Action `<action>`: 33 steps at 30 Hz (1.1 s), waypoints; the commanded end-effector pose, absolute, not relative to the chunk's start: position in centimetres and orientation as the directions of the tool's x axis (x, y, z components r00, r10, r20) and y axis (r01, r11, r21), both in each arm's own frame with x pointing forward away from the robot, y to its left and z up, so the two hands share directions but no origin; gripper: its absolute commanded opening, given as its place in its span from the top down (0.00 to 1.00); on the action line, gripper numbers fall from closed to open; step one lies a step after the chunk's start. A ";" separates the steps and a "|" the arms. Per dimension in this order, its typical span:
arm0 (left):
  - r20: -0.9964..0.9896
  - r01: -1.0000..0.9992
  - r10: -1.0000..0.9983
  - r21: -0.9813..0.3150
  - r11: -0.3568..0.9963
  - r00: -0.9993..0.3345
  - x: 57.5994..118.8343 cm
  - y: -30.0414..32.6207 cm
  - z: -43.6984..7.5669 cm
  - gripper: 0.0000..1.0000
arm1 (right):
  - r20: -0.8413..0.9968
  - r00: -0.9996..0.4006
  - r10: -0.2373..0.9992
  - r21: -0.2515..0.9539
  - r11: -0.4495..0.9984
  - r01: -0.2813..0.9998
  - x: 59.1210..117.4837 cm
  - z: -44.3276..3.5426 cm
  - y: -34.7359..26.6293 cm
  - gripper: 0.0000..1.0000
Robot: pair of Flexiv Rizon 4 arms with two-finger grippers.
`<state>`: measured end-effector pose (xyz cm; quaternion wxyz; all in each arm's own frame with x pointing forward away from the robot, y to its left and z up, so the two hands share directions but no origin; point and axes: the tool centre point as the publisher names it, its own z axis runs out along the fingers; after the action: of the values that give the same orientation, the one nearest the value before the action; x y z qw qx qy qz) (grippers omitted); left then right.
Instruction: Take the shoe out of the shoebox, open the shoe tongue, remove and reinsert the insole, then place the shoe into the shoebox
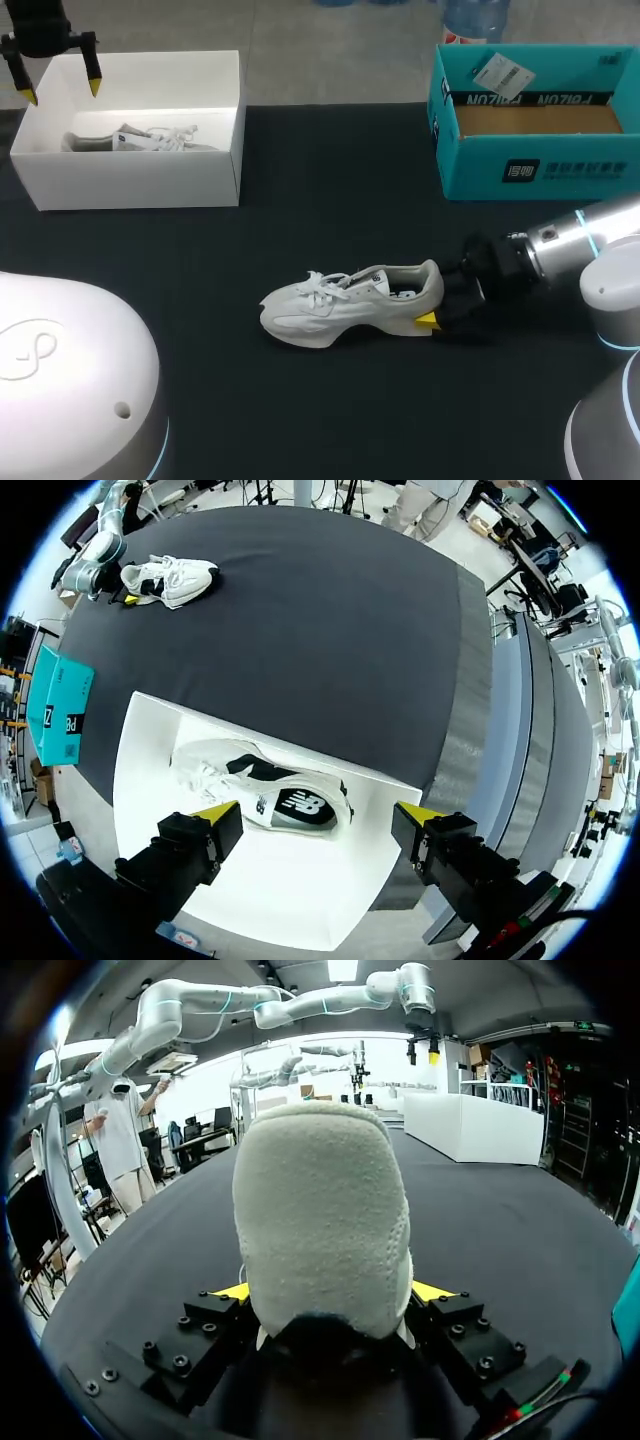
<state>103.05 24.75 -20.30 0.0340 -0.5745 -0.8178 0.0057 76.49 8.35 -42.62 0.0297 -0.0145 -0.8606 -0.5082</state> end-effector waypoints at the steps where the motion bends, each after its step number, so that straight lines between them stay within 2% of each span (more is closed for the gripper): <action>1: 0.049 0.941 0.940 -0.011 0.339 -0.338 100.6 22.9 -19.5 0.00 | 0.065 -0.998 -0.003 0.872 0.486 0.055 76.3 -43.2 8.6 1.00; 13: 0.008 0.968 0.968 -0.020 0.250 -0.249 94.0 18.2 -18.4 0.00 | 0.065 -0.998 -0.003 0.872 0.486 0.055 76.3 -43.2 8.6 1.00; 19: 0.013 0.973 0.973 0.033 0.229 -0.229 91.7 17.3 -18.2 0.00 | 0.065 -0.998 -0.003 0.872 0.486 0.055 76.3 -43.2 8.6 1.00; 22: 0.021 0.969 0.971 0.069 0.236 -0.238 90.5 16.4 -18.7 0.00 | 0.065 -0.998 -0.003 0.872 0.486 0.055 76.3 -43.2 8.6 1.00; 33: 0.047 0.981 0.981 0.037 0.189 -0.190 87.7 12.3 -20.9 0.00 | 0.065 -0.998 -0.003 0.872 0.486 0.055 76.3 -43.2 8.6 1.00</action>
<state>88.18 13.11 -20.44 0.0320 -0.6371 -0.7700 0.0093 76.50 8.35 -42.63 0.0296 -0.0145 -0.8606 -0.5081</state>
